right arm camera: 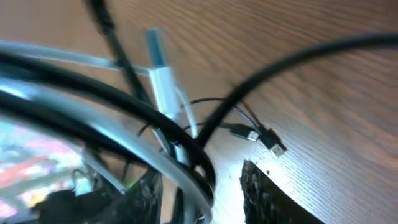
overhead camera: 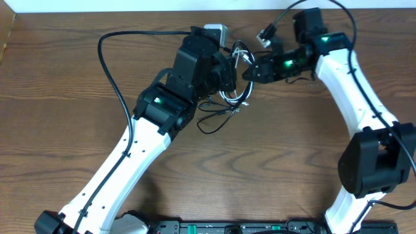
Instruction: Untangle cables
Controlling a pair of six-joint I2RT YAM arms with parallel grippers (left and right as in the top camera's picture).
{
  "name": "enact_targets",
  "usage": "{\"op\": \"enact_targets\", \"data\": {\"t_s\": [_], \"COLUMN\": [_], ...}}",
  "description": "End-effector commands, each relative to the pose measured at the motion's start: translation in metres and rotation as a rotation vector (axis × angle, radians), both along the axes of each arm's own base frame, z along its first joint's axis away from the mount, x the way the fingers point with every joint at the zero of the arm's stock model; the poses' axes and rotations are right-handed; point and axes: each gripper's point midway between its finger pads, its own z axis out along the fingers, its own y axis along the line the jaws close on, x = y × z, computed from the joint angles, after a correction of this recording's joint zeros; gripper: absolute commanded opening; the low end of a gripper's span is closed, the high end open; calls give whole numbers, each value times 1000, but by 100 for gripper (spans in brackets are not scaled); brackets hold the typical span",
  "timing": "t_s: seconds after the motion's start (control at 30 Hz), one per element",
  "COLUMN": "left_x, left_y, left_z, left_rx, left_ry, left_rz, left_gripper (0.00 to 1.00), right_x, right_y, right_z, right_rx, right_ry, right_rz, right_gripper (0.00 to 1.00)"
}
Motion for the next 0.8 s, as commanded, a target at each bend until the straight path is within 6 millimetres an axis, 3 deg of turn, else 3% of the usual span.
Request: {"op": "enact_targets", "data": {"t_s": [0.0,0.03,0.07,0.2,0.27,0.3,0.37,0.47,0.63,0.77], "left_x": [1,2,4,18,25,27,30,32,35,34], "left_y": [5,8,13,48,80,88,118,139,149,139], "left_z": [14,14,15,11,-2,-6,-18,-24,-29,-51], "left_rx": [-35,-36,-37,-28,1,8,35,51,79,101], "left_ry": [-16,-17,-17,8,58,74,124,147,148,219], "left_rz": [22,29,42,134,211,231,295,340,343,315], "left_gripper": [7,7,7,8,7,7,7,7,8,7], "right_x": [15,17,18,21,14,12,-14,-46,-77,-94], "right_y": [-37,-48,-52,-47,-24,-22,2,14,18,21], "right_z": [-22,-27,-29,-22,3,7,48,80,105,134], "right_rx": [-270,-327,-344,-283,-120,-99,118,292,416,551], "right_ry": [116,137,138,99,10,-4,-158,-243,-292,-344], "right_rz": [-377,-462,-484,-403,-185,-158,127,303,407,453], "right_gripper": [14,4,1,1,1,1,1,1,1,1]}}
